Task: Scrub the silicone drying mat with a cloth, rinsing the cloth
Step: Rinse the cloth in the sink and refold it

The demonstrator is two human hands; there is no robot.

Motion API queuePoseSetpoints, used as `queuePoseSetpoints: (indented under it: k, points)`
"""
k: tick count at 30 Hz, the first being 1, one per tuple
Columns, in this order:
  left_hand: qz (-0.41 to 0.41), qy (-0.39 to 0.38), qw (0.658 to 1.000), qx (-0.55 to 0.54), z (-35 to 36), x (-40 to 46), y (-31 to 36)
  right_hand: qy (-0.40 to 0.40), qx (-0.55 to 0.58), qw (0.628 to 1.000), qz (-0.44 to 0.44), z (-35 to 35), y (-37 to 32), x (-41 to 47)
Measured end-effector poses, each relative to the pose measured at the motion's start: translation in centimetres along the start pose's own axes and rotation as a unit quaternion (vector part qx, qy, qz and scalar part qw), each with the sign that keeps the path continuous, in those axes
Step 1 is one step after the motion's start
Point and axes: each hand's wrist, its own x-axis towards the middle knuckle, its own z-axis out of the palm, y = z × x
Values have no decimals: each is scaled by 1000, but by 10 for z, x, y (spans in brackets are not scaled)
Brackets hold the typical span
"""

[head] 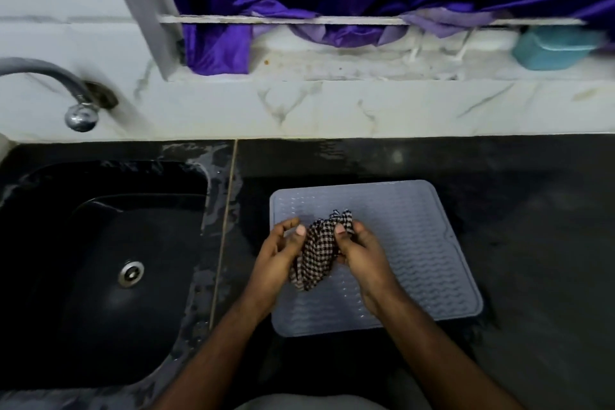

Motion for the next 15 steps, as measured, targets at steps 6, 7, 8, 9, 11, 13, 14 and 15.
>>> queuePoseSetpoints:
  k: [6,7,8,9,11,13,14,15]
  points:
    - [-82,-113,990,-28,28,6,5,0,-94,994,-46,-26,1,12]
    - [-93,-107,988,-59,32,7,4,6,-107,992,-60,-30,2,14]
    - [-100,-92,986,-101,35,8,2,16,-117,990,-74,-34,2,16]
    - [-104,-72,981,-147,36,10,1,26,-124,988,-85,-39,4,18]
    - [-95,-32,977,-188,36,13,0,49,-126,987,-84,-49,6,22]
    - [-65,-1,989,-135,36,15,-3,71,-92,991,-63,-51,11,23]
    - [-46,16,995,-85,36,15,-4,88,-75,992,-51,-49,14,22]
    - [-26,35,998,-34,37,16,-6,103,-54,993,-36,-47,16,22]
